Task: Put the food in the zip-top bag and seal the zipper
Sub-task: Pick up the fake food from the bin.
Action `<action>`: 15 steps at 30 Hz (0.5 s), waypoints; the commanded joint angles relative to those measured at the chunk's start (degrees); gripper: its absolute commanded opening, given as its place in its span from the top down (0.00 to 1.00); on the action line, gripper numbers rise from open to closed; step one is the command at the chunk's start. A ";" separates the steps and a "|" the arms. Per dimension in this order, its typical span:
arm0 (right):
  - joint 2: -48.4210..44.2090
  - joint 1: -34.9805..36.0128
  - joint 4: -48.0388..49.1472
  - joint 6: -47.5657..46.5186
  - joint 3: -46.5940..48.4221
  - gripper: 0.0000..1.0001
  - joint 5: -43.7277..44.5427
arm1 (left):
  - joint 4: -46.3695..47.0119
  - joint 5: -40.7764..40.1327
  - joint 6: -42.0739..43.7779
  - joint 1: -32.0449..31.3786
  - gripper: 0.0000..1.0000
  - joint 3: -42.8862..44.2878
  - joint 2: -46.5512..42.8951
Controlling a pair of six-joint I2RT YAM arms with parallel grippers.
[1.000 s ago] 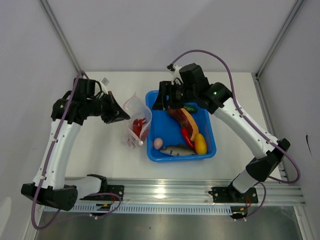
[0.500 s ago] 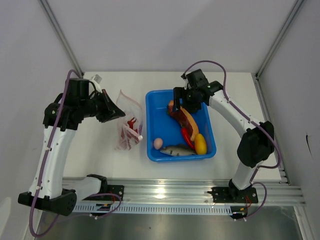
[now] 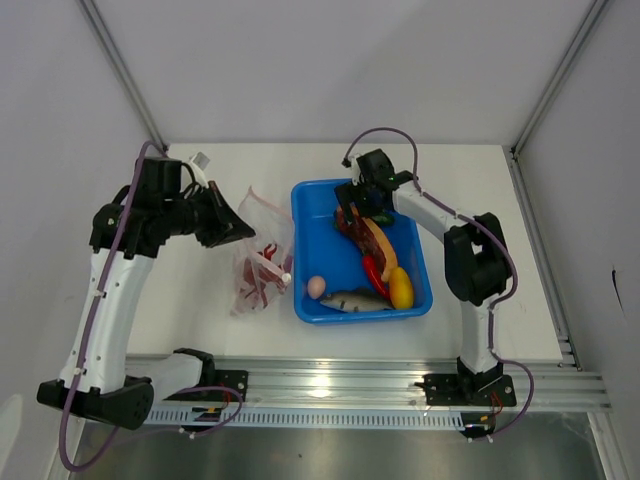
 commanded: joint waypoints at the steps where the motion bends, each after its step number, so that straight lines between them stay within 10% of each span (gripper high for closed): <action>1: 0.42 -0.17 7.95 -8.59 2.16 0.09 -2.66 | -0.35 2.01 1.33 -0.27 1.00 -0.33 0.22; 15: 10.36 -0.17 3.38 -12.82 10.77 0.19 -11.38 | 0.18 4.39 1.59 -0.27 0.99 -1.65 2.24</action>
